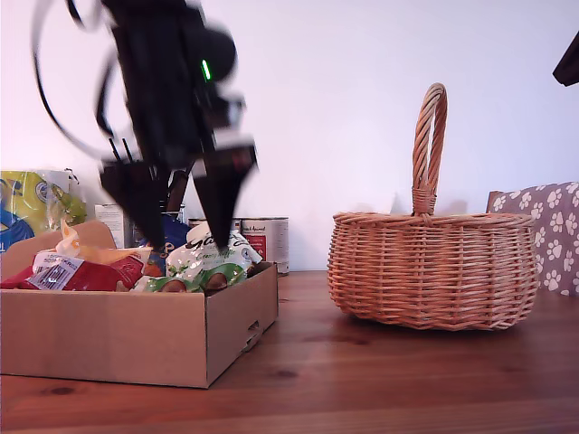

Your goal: Move the bags of Easter eggs from the cardboard box on the left into the woven basket on the right side.

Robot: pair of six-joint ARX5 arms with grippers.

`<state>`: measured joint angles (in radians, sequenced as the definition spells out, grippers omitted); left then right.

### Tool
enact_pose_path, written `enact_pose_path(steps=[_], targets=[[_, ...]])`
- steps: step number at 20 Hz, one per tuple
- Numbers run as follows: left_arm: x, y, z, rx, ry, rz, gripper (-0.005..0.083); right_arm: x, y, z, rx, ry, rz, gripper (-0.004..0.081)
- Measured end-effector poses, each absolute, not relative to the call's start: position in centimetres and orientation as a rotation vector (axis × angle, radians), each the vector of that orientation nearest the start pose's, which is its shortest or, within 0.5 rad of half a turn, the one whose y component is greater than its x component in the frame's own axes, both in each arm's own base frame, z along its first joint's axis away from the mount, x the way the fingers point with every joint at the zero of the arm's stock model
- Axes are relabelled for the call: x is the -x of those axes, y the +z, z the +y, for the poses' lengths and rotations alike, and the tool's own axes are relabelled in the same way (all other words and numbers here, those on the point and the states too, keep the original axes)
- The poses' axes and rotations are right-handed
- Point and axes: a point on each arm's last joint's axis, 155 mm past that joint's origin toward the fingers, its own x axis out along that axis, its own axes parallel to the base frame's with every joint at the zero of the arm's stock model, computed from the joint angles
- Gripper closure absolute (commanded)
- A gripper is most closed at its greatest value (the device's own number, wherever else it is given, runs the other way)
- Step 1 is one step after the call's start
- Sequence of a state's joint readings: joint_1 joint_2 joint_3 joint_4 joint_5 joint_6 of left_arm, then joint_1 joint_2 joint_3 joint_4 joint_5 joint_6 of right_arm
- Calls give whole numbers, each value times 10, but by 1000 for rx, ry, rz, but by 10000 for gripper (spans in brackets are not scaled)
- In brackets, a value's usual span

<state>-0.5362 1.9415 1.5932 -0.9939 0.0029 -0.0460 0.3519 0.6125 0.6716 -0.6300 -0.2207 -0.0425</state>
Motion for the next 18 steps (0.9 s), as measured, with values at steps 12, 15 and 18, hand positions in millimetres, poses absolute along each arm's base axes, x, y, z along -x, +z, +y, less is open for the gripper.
enact_pose_path(steps=[12, 15, 18], targets=[[-350, 38, -208, -335, -379, 1458, -16, -225, 197, 124, 77, 566, 561, 772], [-351, 36, -206, -329, -376, 1463, -16, -225, 198, 124, 77, 566, 558, 772], [-351, 36, -208, -312, -390, 1467, -16, -225, 198, 125, 77, 566, 556, 772]])
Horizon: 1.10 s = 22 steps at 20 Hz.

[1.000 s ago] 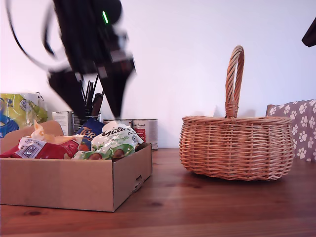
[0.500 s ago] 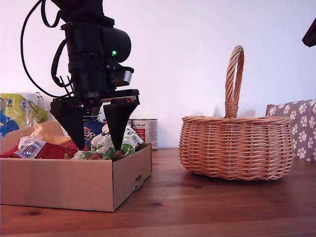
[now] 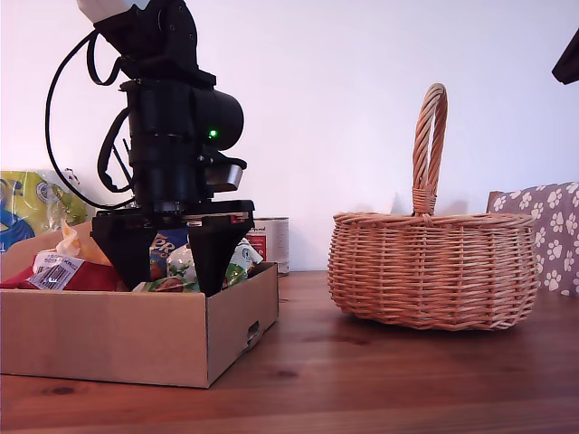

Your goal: Move the bags of Easter eggs from the cardboard box on the left into the woven basket on the right side.

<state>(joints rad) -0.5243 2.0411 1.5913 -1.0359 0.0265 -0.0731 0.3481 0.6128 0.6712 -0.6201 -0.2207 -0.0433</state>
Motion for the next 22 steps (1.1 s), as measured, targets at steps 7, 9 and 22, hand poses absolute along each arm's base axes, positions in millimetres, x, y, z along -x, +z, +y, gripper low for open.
enact_pose_path(steps=[7, 9, 22], targets=[[-352, 31, -212, -295, -419, 1489, 223, -225, 198, 125, 77, 566, 556, 772], [-352, 30, -212, -308, -432, 1488, 450, -225, 198, 125, 77, 566, 556, 772], [-347, 31, -214, -340, -485, 1483, 610, -225, 198, 125, 77, 566, 555, 772]])
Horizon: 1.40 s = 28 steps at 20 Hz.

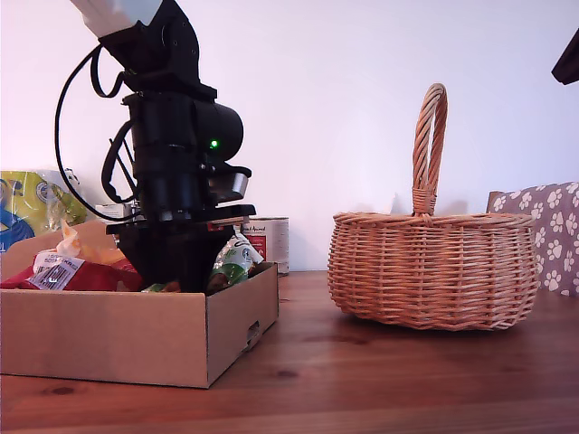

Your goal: Move the bags of Easter eggs from the cardboard box on the left into the woven basket on the right side.

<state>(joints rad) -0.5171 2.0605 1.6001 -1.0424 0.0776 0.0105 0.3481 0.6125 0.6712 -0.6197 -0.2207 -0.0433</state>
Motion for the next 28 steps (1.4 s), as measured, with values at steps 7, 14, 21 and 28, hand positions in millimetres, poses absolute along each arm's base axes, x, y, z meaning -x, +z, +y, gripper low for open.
enact_pose_path(steps=[7, 14, 21, 28], targets=[[-352, 111, -216, -301, -522, 1273, 616, -225, 198, 125, 77, 566, 556, 772], [-392, 184, -288, -113, -711, 895, 616, -225, 198, 125, 77, 566, 556, 772], [-405, 289, -384, 21, -917, 405, 616, -225, 198, 125, 77, 566, 556, 772], [-411, 284, -429, 38, -982, 287, 616, -225, 198, 125, 77, 566, 556, 772]])
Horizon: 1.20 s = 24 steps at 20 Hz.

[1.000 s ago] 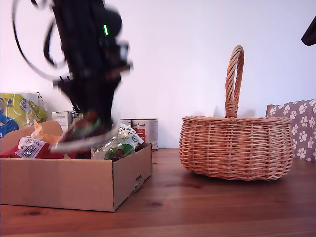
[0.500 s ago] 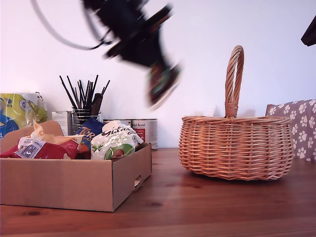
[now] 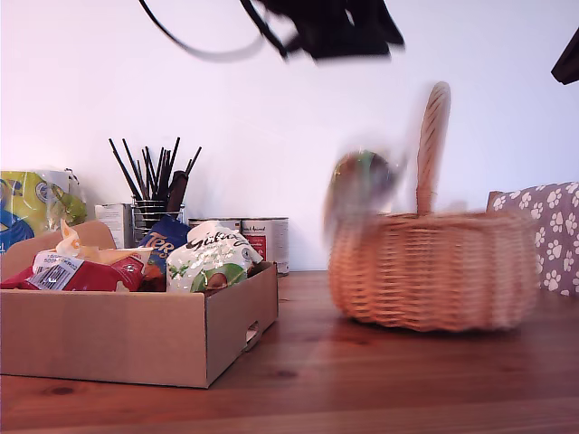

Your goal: Move the bags of Easter eggs from the cardboard box on the left into the woven basket on the right side.

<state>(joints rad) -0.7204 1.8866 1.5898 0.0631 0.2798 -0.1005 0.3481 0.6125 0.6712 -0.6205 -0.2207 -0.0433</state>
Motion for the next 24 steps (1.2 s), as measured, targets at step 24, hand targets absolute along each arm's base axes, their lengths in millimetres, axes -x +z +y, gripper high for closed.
enact_pose_path(steps=[24], targets=[[-307, 249, -294, -277, -837, 714, 750, -211, 188, 155, 90, 712, 604, 781]])
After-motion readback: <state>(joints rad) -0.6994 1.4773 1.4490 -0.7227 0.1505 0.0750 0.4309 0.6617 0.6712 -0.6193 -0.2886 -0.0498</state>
